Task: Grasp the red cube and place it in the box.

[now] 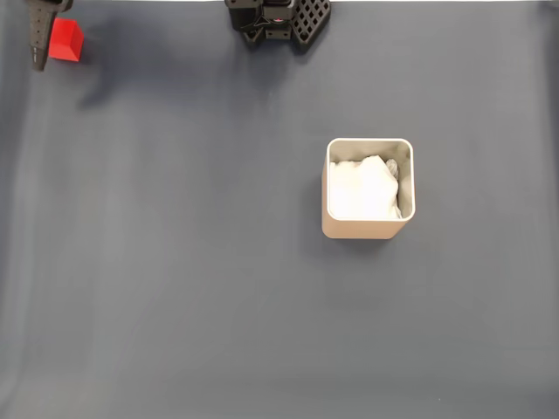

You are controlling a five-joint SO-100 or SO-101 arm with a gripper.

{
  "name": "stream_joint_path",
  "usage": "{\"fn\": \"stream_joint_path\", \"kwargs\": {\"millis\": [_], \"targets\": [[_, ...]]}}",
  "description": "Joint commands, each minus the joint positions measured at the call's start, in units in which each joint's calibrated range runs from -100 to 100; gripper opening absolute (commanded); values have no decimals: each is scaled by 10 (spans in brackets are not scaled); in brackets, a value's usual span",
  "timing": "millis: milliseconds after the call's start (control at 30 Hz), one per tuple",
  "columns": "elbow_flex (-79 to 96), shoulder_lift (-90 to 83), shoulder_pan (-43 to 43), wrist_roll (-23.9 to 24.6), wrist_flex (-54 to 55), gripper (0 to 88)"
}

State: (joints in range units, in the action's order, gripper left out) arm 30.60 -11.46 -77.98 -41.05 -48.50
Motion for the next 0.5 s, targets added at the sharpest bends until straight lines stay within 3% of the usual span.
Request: {"fn": "stream_joint_path", "kwargs": {"millis": [0,467], "targets": [[-5,3,-9,0,13,483],[1,16,-12,0,26,484]]}}
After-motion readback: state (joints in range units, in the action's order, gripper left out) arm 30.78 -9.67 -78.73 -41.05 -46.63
